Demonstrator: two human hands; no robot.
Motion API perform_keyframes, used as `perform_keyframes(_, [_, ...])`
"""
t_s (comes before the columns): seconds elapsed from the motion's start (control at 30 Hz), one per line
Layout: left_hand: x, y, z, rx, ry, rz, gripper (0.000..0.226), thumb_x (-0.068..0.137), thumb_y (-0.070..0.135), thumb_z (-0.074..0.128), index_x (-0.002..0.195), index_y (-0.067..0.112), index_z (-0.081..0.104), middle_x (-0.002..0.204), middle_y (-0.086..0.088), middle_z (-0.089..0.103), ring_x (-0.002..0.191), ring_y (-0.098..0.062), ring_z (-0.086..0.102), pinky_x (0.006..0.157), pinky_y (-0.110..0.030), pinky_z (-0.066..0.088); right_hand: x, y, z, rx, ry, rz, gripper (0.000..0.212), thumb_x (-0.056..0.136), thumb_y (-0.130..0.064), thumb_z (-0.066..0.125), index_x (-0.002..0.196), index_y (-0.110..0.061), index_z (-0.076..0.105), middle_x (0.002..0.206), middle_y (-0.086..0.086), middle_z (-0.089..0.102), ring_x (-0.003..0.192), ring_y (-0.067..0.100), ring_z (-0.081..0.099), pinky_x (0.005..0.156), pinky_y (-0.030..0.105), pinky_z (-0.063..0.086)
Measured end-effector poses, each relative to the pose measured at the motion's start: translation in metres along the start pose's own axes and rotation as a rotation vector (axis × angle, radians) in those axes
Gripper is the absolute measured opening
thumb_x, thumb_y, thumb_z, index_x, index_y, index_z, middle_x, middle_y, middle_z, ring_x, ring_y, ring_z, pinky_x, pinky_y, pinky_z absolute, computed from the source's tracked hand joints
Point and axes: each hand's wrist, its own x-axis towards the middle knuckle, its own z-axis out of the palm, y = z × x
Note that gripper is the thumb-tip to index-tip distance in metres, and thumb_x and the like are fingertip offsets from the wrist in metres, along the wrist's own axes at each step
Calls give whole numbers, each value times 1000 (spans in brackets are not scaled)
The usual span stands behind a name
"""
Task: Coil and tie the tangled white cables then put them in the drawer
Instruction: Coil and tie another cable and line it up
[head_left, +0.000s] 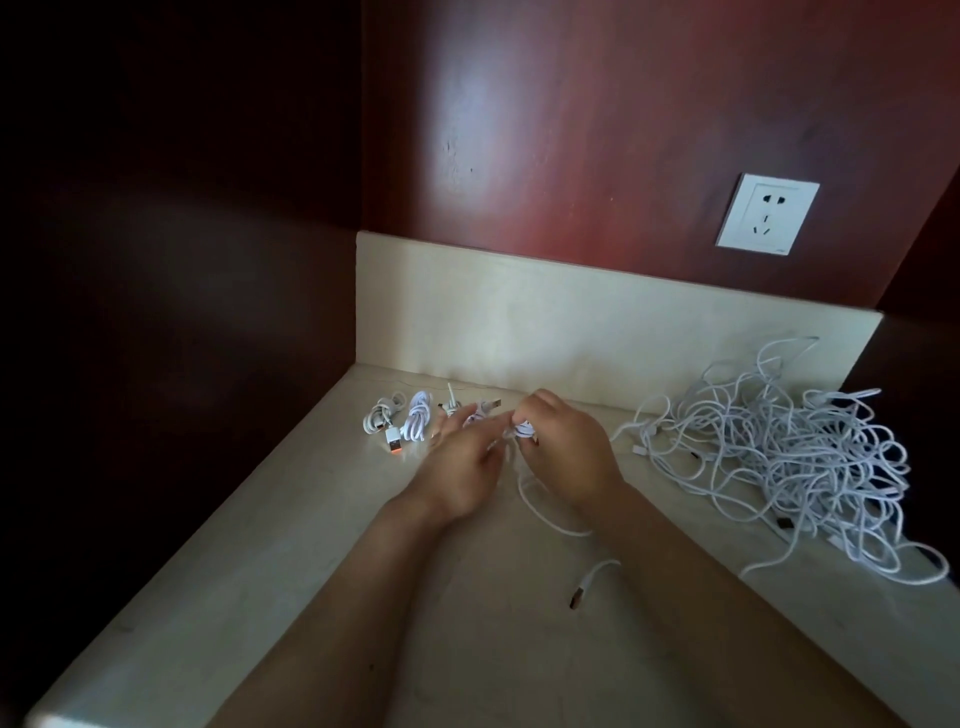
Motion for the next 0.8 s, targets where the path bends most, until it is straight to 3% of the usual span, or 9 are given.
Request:
perform_keyframes(0.13, [2, -3, 3, 112, -46, -46, 58, 96, 12, 36, 151, 29, 29, 154, 3, 38, 150, -21, 5, 116, -39, -16, -4, 3, 5, 44, -95, -25, 10, 82, -24, 66, 91, -21, 69, 96, -3, 64, 80, 23, 64, 62, 26, 38])
perform_keyframes(0.27, [0, -3, 4, 158, -54, -87, 66, 94, 11, 36, 154, 29, 18, 156, 2, 34, 151, -18, 0, 116, -39, -18, -5, 2, 7, 171, -206, 32, 28, 86, -22, 51, 104, -20, 71, 110, 1, 69, 100, 23, 65, 81, 34, 51])
perform_keyframes(0.33, [0, -1, 1, 172, -68, -106, 71, 93, 8, 39, 155, 27, 11, 159, 1, 28, 151, -19, -1, 118, -41, -16, -2, -1, 4, 252, -334, 71, 37, 84, -27, 44, 111, -19, 69, 106, 4, 70, 98, 25, 64, 87, 40, 50])
perform_keyframes(0.4, [-1, 0, -1, 194, -87, -117, 72, 93, 11, 41, 156, 24, 8, 160, -1, 25, 151, -20, -2, 118, -42, -15, 0, -2, -5, 276, -498, 100, 42, 89, -32, 42, 125, -25, 62, 108, 2, 69, 105, 21, 61, 106, 44, 36])
perform_keyframes(0.47, [-2, 0, -1, 210, -90, -103, 71, 93, 11, 44, 155, 25, 12, 159, 0, 28, 151, -20, -2, 118, -42, -15, -3, -1, -14, 294, -596, 124, 47, 95, -33, 42, 141, -31, 49, 130, -3, 62, 124, 17, 52, 114, 50, 16])
perform_keyframes(0.53, [-2, 0, -1, 190, -72, -80, 69, 90, 9, 45, 152, 31, 24, 157, 5, 32, 150, -19, 0, 118, -44, -14, -10, 0, -21, 333, -571, 164, 48, 99, -26, 44, 147, -31, 41, 150, -10, 45, 140, 11, 37, 119, 52, 5])
perform_keyframes(0.6, [-3, 1, 0, 200, -73, -64, 68, 88, 8, 46, 150, 33, 29, 158, 6, 28, 150, -17, 0, 118, -47, -14, -20, 4, -25, 352, -524, 231, 50, 98, -19, 46, 146, -32, 42, 153, -15, 39, 143, 7, 32, 121, 51, 1])
perform_keyframes(0.7, [-3, 7, 4, 213, -69, -29, 70, 88, 11, 48, 152, 29, 27, 160, 3, 21, 150, -17, -1, 119, -46, -14, -39, 12, -32, 354, -484, 279, 49, 97, -20, 46, 144, -34, 44, 151, -13, 42, 141, 7, 34, 122, 45, 7])
perform_keyframes(0.8, [-4, 14, 10, 100, -25, 81, 65, 80, 23, 43, 144, 28, 44, 153, 3, 37, 149, -21, 12, 121, -44, -1, -54, 17, -47, 409, -415, 312, 49, 95, -13, 47, 141, -29, 50, 145, -8, 50, 132, 13, 47, 113, 31, 31])
